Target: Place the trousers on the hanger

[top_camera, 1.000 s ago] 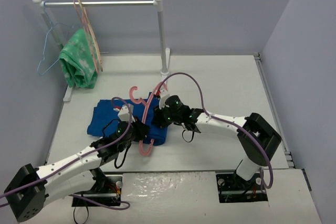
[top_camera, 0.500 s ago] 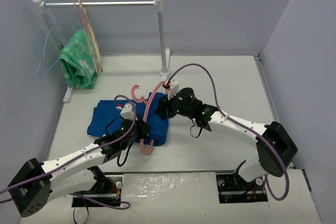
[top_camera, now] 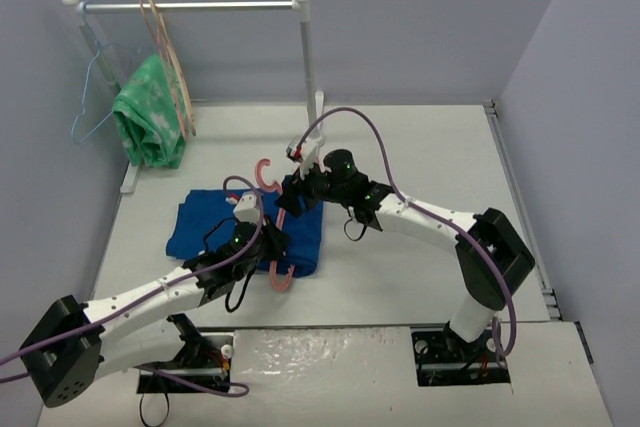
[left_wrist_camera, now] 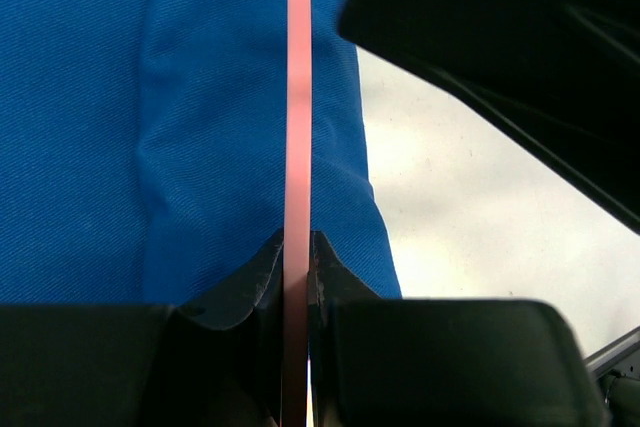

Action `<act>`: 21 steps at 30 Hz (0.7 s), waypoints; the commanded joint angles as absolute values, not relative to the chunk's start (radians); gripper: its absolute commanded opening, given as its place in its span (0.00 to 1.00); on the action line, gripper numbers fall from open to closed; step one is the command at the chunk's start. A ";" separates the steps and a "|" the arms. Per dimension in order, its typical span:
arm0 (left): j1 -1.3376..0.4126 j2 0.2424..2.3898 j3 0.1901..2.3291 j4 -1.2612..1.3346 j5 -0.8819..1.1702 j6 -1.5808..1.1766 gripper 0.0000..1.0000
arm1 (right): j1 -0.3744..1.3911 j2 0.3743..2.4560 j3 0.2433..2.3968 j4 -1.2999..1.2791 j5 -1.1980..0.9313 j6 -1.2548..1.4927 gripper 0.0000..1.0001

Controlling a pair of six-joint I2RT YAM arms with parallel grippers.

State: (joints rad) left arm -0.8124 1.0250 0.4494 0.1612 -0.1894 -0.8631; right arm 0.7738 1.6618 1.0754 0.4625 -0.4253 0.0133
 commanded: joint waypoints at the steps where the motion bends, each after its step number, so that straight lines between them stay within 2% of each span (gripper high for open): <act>1: -0.819 1.006 0.523 0.222 -0.176 -0.844 0.00 | 0.779 1.710 1.165 0.540 -0.442 -0.069 0.60; 10: -0.818 1.011 0.529 0.229 -0.161 -0.830 0.00 | 0.773 1.799 1.227 0.531 -0.479 -0.094 0.62; 14: -0.818 1.009 0.526 0.231 -0.160 -0.827 0.00 | 0.764 1.804 1.214 0.559 -0.503 -0.092 0.54; 16: -0.818 1.009 0.525 0.231 -0.158 -0.827 0.00 | 0.759 1.804 1.210 0.559 -0.519 -0.094 0.39; 19: -0.818 1.006 0.526 0.225 -0.157 -0.824 0.00 | 0.747 1.799 1.194 0.568 -0.529 -0.096 0.24; 21: -0.818 1.001 0.528 0.216 -0.158 -0.821 0.00 | 0.739 1.796 1.178 0.575 -0.551 -0.092 0.08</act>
State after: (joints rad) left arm -0.8124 1.0246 0.4540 0.1576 -0.1666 -0.8405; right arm 0.7558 1.8244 1.1728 0.4868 -0.4844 -0.0925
